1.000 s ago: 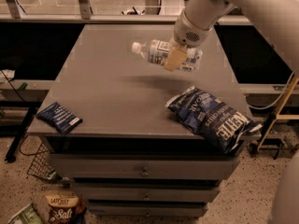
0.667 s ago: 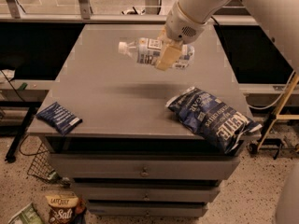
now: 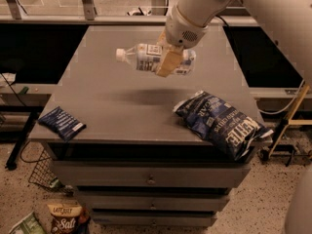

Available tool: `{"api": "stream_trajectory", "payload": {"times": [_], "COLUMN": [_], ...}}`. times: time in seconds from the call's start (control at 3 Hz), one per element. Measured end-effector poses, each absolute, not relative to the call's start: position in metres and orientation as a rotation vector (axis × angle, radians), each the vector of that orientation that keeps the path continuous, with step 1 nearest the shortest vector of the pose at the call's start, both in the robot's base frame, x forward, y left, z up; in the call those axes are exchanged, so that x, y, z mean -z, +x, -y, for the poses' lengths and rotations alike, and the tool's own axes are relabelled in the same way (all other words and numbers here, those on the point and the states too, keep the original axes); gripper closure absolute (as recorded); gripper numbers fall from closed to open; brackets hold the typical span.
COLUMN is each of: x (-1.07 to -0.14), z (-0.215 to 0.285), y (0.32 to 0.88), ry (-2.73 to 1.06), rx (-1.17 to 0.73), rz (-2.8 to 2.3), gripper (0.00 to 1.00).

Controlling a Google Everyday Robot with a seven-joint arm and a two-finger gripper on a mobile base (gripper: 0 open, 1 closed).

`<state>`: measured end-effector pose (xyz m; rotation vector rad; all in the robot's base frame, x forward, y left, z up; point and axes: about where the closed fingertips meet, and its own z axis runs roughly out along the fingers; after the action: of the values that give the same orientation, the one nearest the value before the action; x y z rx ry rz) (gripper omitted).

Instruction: Move blue plastic bottle near rxbar blueberry

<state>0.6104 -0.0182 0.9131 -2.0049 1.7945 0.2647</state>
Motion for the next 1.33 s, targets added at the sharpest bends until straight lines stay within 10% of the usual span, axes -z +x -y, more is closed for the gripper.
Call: {"api": "stream_trajectory", "payload": {"times": [1.33], "x": [-0.880], "z": [-0.128], "y": [0.516], "ry": [-2.419], "rx": [-0.492], "rz": [-1.427], "gripper": [1.00]}}
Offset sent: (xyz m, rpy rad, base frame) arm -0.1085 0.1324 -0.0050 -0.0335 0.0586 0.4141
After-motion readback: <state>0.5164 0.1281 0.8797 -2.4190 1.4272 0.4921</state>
